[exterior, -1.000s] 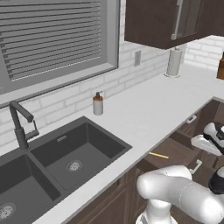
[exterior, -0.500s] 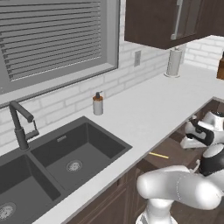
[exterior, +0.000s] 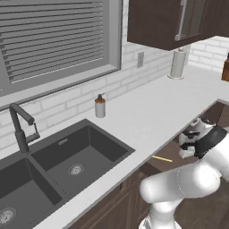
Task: Take a straw from the drawer in front and place it inside the glass cup on the dining counter.
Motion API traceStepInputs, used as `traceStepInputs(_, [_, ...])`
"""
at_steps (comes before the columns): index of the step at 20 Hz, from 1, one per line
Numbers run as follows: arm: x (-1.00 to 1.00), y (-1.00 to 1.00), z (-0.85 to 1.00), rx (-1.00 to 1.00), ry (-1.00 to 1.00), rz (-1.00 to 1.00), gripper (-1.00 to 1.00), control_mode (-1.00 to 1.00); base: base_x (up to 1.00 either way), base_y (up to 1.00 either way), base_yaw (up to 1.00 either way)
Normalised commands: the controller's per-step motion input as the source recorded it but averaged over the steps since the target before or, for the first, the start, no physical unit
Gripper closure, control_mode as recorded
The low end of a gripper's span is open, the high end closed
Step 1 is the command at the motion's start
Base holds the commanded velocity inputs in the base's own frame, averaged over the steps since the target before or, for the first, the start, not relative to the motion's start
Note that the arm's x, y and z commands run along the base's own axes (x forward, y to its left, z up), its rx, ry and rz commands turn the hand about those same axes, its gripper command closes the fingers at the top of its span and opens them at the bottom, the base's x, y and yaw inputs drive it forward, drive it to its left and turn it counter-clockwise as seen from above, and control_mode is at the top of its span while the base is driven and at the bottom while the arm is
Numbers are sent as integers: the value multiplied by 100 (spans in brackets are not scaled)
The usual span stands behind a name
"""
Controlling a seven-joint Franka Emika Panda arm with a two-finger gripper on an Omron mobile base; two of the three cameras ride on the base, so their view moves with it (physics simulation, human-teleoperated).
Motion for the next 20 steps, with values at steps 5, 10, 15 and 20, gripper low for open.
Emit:
traceStepInputs(5, [21, 2, -22, -2, 0, 8, -100, -100, 0, 0, 0])
traceStepInputs(10, [0, 0, -31, -8, 2, 6, -100, -100, 0, 0, 0])
traceStepInputs(15, [0, -2, -35, -9, 5, 5, -100, -100, 0, 0, 0])
traceStepInputs(20, [-36, -23, -22, -4, 3, 4, -100, -100, 0, 0, 0])
